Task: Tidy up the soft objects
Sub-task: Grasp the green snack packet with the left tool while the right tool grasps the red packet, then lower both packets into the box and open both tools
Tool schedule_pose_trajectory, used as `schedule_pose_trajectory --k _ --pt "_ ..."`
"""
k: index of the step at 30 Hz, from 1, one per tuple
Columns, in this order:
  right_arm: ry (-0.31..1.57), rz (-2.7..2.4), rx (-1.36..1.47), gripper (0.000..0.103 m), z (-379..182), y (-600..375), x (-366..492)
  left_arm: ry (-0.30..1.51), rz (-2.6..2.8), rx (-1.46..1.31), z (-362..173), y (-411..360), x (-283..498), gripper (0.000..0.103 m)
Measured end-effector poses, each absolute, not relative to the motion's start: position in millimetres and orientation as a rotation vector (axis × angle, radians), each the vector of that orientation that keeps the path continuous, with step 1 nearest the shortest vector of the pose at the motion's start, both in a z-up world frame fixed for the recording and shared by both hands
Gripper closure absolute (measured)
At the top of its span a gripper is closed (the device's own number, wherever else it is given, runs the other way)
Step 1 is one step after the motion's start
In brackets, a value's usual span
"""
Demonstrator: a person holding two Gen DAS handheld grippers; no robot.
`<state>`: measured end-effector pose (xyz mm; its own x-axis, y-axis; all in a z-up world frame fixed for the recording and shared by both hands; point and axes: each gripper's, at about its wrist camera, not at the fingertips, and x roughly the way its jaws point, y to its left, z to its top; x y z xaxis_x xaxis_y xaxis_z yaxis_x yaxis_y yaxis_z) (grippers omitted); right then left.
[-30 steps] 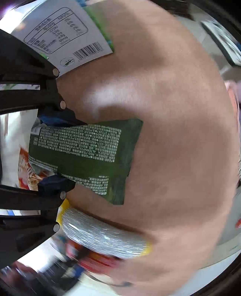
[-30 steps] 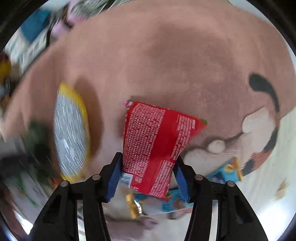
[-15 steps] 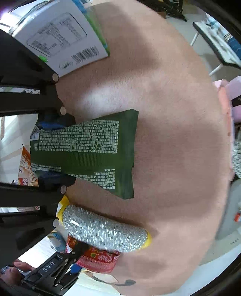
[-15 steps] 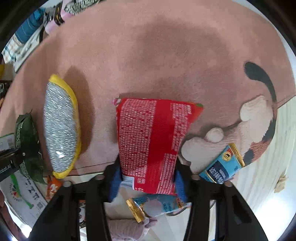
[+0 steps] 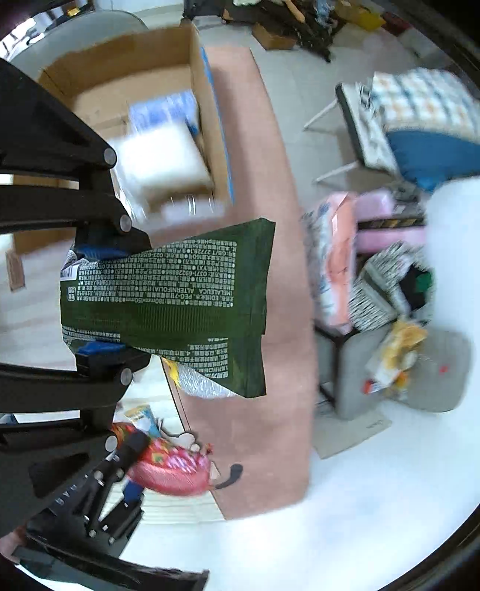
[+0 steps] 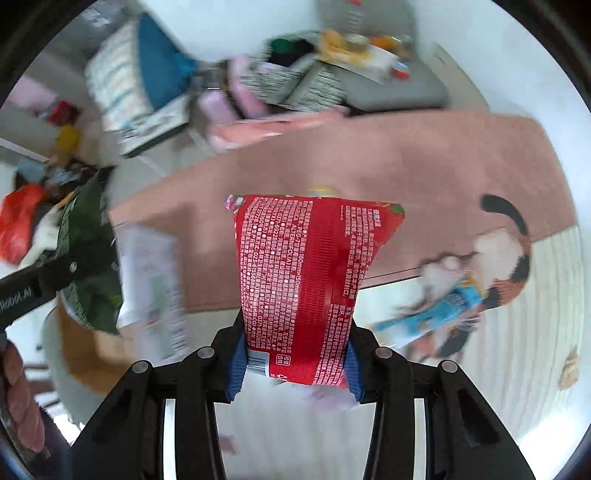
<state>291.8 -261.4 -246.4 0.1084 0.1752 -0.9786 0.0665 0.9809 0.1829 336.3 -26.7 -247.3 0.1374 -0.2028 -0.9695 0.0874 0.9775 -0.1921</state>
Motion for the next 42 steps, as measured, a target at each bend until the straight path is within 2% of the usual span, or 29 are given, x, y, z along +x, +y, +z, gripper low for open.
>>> schedule_pose_trajectory --k 3,7,15,24,36,39,41,42 --pt "1.441 0.191 0.182 0.058 -229 -194 270 1.387 -0.159 -0.106 -227 29 308 0.073" --pt "1.466 0.285 0.129 0.058 -221 -112 264 1.414 -0.062 -0.126 -232 103 287 0.073" --pt "1.601 0.278 0.023 0.058 -293 -2 249 1.552 0.117 -0.184 -311 216 291 0.073" --pt "1.72 0.204 -0.032 0.058 -366 35 253 1.696 0.095 -0.164 -390 228 340 0.073" --pt "1.794 0.169 -0.099 0.057 -400 51 246 1.806 0.05 -0.087 -434 215 356 0.07" --pt "1.808 0.154 -0.089 0.053 -397 56 252 1.814 0.049 -0.129 -429 223 355 0.069" --pt "1.795 0.153 -0.072 0.041 -393 59 254 1.803 0.053 -0.146 -422 227 355 0.062" --pt "1.783 0.157 -0.065 0.04 -387 61 256 1.791 0.055 -0.156 -414 231 353 0.062"
